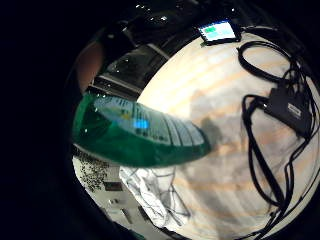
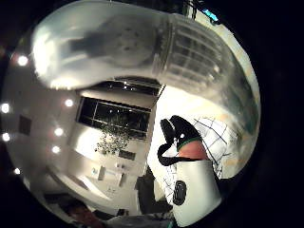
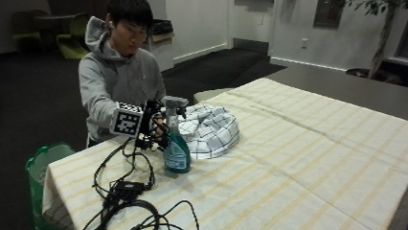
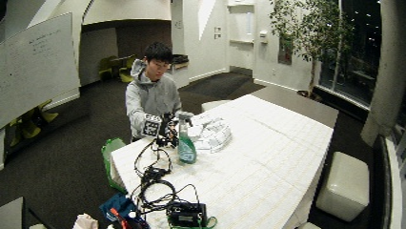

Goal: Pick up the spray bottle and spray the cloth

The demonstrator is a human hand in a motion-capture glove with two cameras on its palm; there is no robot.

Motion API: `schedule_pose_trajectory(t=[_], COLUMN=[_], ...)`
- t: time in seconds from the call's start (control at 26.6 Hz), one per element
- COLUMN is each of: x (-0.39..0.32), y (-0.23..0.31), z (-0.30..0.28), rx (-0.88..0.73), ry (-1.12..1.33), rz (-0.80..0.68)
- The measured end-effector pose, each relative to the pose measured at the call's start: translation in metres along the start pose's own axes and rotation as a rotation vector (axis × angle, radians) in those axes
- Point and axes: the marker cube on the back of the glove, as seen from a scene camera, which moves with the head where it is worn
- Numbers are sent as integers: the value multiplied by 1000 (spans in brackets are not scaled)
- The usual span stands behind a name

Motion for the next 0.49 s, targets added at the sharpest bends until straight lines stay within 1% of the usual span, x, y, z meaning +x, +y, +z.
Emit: schedule_pose_trajectory(t=[0.23, 0.49], x=[3, 4], y=[-16, -28], z=[15, 20], rx=[41, 99], ry=[-93, -71], rz=[32, 22])
